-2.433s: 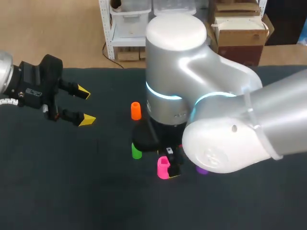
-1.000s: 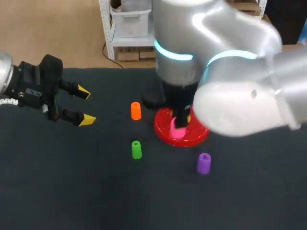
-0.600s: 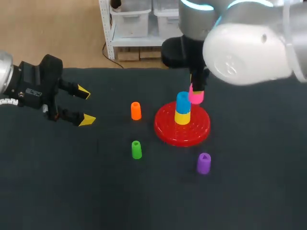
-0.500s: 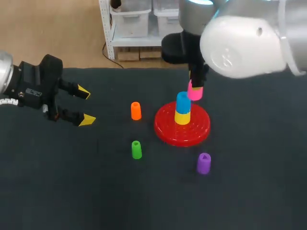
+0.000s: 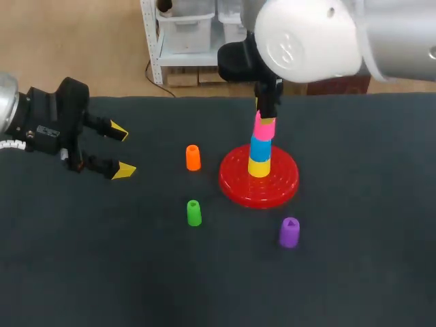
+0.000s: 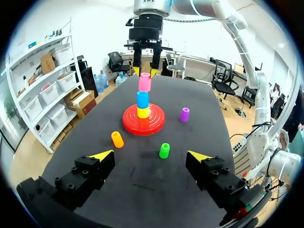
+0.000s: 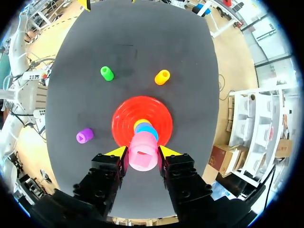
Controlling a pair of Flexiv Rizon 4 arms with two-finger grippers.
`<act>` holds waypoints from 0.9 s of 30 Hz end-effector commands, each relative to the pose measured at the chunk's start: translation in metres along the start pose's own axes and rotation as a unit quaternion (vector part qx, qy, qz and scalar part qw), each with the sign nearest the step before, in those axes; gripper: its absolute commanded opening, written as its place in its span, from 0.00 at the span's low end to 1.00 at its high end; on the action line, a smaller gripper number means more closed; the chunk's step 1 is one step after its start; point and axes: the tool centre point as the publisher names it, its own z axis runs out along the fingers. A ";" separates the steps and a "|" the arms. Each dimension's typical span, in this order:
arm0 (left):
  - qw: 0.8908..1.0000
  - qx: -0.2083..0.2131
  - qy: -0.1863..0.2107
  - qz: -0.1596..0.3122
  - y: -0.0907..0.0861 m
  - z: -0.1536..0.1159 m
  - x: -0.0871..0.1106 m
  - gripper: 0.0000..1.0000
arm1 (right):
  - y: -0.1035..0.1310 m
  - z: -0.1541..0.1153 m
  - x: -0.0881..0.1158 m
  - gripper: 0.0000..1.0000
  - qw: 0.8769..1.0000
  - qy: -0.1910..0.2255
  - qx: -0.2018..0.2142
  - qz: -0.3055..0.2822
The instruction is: Pick up and stack the cylinders on the red base in this order: pink,purple,orange,green
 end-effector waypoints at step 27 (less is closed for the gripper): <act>1.000 0.000 -0.002 0.001 0.000 0.000 0.002 1.00 | -0.021 0.027 -0.003 0.00 0.999 0.002 -0.035 -0.004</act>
